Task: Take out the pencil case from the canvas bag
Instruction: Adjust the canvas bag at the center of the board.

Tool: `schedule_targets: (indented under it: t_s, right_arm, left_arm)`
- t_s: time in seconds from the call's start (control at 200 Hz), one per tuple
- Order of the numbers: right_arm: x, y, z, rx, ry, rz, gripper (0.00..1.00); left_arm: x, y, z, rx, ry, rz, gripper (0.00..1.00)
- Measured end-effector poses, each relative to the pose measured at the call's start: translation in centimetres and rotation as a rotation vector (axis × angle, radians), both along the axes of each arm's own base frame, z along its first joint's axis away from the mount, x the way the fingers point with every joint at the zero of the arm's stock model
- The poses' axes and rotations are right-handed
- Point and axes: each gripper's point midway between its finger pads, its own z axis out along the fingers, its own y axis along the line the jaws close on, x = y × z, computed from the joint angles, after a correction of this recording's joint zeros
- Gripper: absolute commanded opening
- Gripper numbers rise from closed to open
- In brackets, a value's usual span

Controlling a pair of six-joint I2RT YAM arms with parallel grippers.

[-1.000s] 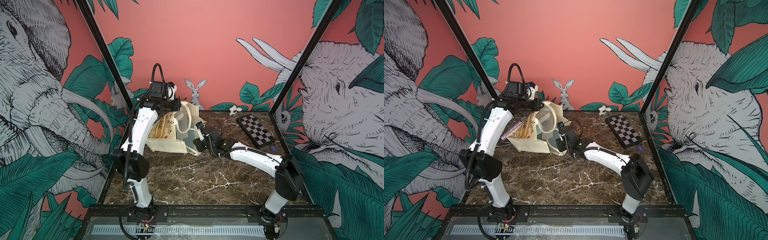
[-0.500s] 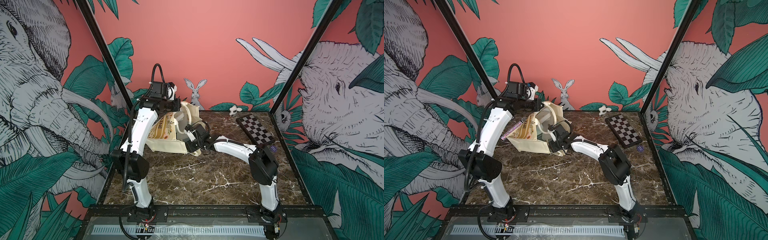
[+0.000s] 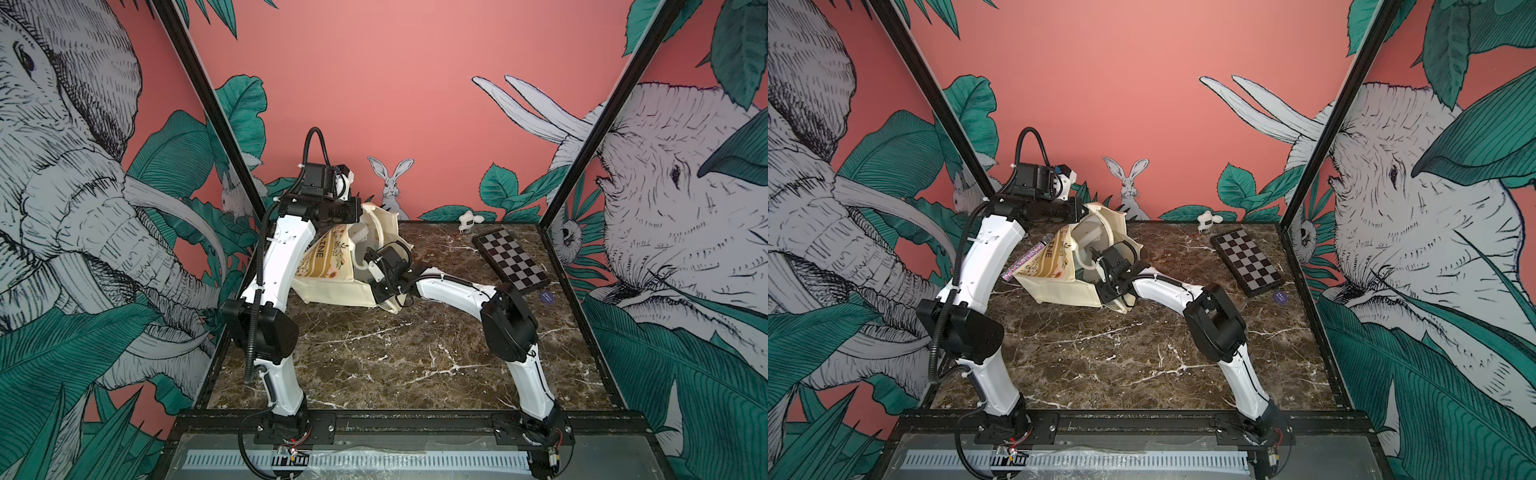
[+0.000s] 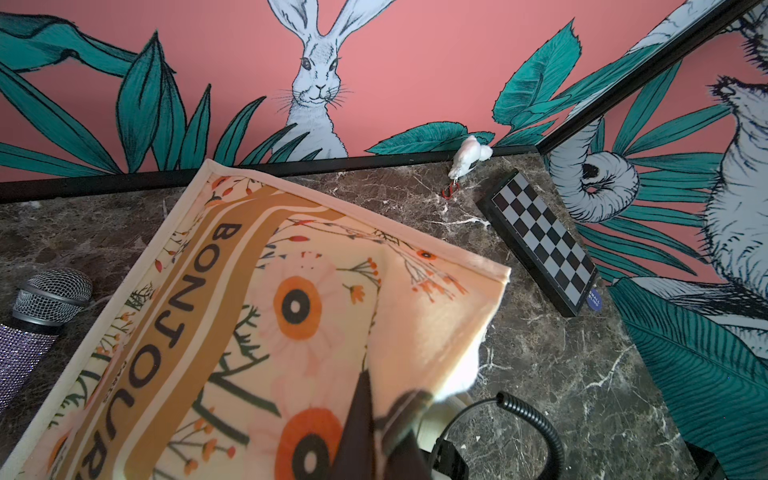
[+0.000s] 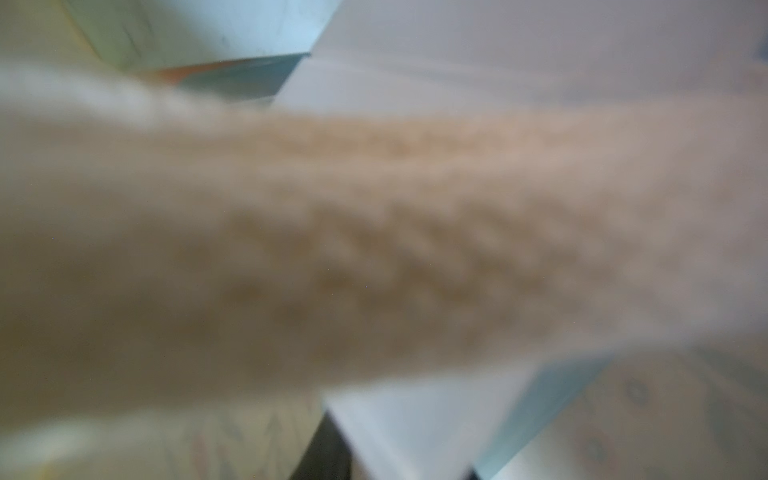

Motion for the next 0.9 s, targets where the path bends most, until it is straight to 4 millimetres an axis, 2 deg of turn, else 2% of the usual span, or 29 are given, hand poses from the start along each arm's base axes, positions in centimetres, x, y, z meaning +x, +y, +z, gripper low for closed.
schedule_targets:
  t_s: [0.165, 0.42, 0.515, 0.79, 0.895]
  right_arm:
    - [-0.8, -1.4, 1.3, 0.000, -0.018, -0.019, 0.11]
    - [-2.2, -4.5, 7.0, 0.081, -0.119, -0.082, 0.09]
    - [-2.7, -5.7, 8.2, 0.114, -0.147, -0.113, 0.11]
    - [-4.5, -9.5, 6.9, 0.153, -0.161, -0.227, 0.18]
    - [-5.2, -11.0, 6.9, 0.183, -0.179, -0.277, 0.23]
  left_arm:
    - [0.0, 0.2, 0.1, 0.005, -0.005, 0.008, 0.00]
    - [0.3, 1.2, 0.5, 0.014, -0.016, 0.049, 0.00]
    - [0.5, 1.9, 0.7, 0.009, -0.018, 0.071, 0.00]
    - [0.6, 2.6, 0.9, -0.010, -0.008, 0.099, 0.00]
    - [0.7, 2.7, 0.9, -0.014, -0.006, 0.104, 0.00]
